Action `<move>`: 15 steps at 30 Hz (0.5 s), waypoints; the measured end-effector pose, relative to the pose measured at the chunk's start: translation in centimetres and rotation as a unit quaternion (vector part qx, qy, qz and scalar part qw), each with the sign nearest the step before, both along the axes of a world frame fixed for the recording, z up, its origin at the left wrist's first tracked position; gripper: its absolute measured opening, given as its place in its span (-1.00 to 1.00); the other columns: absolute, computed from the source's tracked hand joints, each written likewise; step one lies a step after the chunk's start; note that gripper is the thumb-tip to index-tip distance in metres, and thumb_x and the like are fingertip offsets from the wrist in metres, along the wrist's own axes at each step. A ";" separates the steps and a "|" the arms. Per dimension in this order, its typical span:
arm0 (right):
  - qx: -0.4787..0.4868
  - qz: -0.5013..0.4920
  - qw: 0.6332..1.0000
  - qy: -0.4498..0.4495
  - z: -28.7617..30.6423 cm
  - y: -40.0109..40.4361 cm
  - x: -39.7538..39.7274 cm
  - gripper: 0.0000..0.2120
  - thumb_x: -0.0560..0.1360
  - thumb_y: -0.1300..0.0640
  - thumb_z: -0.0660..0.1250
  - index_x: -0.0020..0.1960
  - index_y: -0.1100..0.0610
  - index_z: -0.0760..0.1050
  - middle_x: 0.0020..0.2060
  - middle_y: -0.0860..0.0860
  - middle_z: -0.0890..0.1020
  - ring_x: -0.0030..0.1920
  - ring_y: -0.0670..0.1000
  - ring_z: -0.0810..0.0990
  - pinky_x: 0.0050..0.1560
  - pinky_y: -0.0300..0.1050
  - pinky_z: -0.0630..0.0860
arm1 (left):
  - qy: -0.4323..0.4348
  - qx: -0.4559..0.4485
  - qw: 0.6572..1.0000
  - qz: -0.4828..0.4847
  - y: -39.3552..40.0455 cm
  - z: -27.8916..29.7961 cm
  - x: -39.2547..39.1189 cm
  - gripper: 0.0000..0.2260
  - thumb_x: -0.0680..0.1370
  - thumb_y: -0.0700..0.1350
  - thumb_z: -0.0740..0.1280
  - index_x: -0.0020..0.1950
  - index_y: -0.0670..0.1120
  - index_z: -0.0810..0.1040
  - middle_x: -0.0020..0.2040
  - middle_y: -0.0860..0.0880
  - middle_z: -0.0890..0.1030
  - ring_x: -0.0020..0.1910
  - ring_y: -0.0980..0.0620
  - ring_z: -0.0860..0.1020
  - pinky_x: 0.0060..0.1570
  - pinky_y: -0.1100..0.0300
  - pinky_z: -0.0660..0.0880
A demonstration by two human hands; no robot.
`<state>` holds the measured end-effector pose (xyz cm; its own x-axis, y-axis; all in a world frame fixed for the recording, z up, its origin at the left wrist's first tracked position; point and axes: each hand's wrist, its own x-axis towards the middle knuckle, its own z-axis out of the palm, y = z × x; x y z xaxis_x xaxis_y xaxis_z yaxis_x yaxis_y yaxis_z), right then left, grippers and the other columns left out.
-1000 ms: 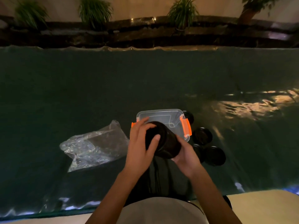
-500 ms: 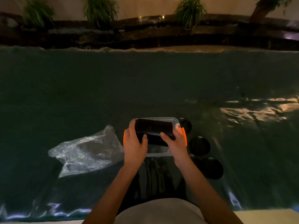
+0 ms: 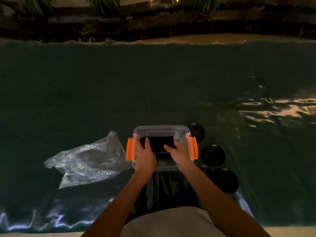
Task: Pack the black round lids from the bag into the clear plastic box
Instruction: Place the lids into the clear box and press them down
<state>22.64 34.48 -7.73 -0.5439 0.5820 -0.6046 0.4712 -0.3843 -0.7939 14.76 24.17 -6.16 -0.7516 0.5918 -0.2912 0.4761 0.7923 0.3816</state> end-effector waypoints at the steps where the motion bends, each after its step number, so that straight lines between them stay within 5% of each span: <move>1: -0.002 0.002 1.000 -0.003 -0.2 0.1 -0.1 -0.86 0.50 0.15 0.33 -0.03 -0.09 0.49 -0.09 -0.12 0.62 -0.01 -0.09 0.58 -0.04 -0.21 0.47 | 0.007 -0.013 1.000 -0.011 0.1 -0.3 0.0 -0.48 0.55 -0.22 0.20 0.47 -0.16 0.10 0.52 -0.29 -0.02 0.51 -0.23 -0.05 0.46 -0.06 0.09; 7: 0.002 0.015 1.000 -0.028 -1.3 -0.4 -0.5 -0.72 0.49 0.19 0.34 0.20 0.09 0.52 0.04 -0.03 0.62 0.06 -0.05 0.57 0.01 -0.24 0.46 | -0.016 -0.049 0.994 -0.093 0.6 -1.5 0.3 -0.44 0.55 -0.19 0.19 0.50 -0.05 0.05 0.52 -0.20 0.09 0.51 -0.18 -0.01 0.46 -0.14 0.07; 15: -0.006 0.006 0.999 -0.038 -1.2 0.0 -1.0 -0.73 0.48 0.25 0.34 0.17 0.12 0.49 -0.03 -0.03 0.59 -0.04 -0.10 0.55 -0.20 -0.41 0.40 | -0.019 -0.080 0.990 -0.117 0.8 -1.7 0.7 -0.48 0.58 -0.12 0.17 0.50 0.06 0.06 0.55 -0.11 0.05 0.52 -0.14 -0.05 0.46 -0.19 0.05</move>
